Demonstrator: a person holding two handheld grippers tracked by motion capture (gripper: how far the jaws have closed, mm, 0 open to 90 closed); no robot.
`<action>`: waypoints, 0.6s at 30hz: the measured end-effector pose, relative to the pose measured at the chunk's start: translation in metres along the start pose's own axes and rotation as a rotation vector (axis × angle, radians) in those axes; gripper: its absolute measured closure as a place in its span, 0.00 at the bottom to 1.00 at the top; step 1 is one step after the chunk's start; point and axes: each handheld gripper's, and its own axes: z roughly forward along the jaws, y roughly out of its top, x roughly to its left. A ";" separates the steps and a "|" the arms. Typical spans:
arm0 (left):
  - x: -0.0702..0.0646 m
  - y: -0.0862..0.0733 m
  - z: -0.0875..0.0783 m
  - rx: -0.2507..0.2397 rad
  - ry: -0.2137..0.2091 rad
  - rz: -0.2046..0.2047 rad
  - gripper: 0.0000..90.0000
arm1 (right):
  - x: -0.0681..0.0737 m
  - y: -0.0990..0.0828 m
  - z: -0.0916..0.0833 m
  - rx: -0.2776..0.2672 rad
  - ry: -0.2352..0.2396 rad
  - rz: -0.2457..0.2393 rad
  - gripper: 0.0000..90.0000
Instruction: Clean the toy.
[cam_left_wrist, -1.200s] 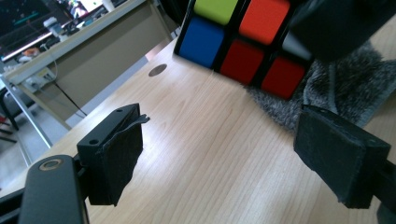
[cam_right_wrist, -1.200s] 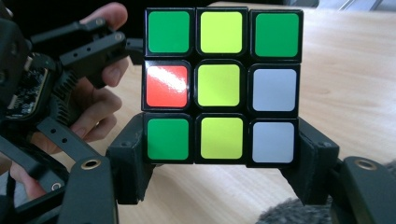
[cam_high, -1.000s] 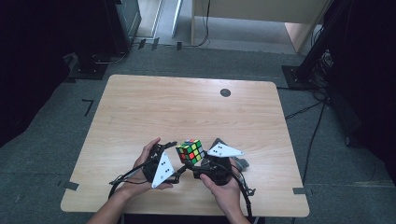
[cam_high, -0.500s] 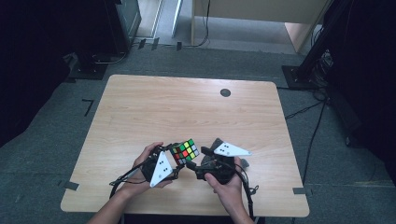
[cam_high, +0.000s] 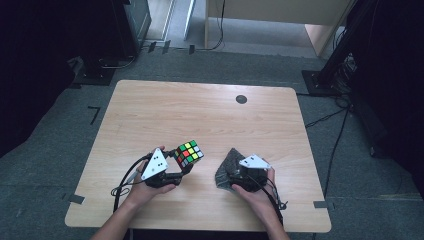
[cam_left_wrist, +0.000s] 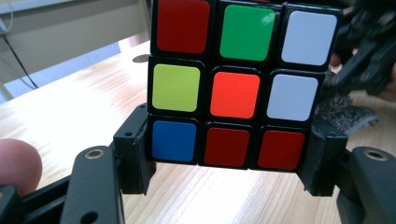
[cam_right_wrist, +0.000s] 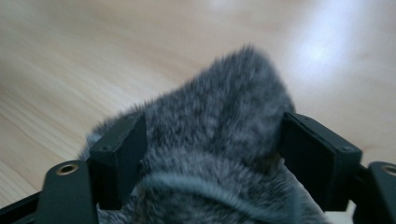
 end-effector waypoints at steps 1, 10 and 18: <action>0.000 0.000 0.000 0.004 0.002 -0.003 0.37 | 0.000 -0.002 0.005 0.031 -0.003 0.001 0.29; 0.002 0.001 -0.002 -0.007 -0.031 -0.034 0.37 | -0.016 -0.006 0.014 0.105 0.099 0.118 0.58; -0.005 -0.001 0.005 0.044 -0.062 0.005 0.37 | -0.015 0.009 -0.020 -0.136 0.262 0.153 0.78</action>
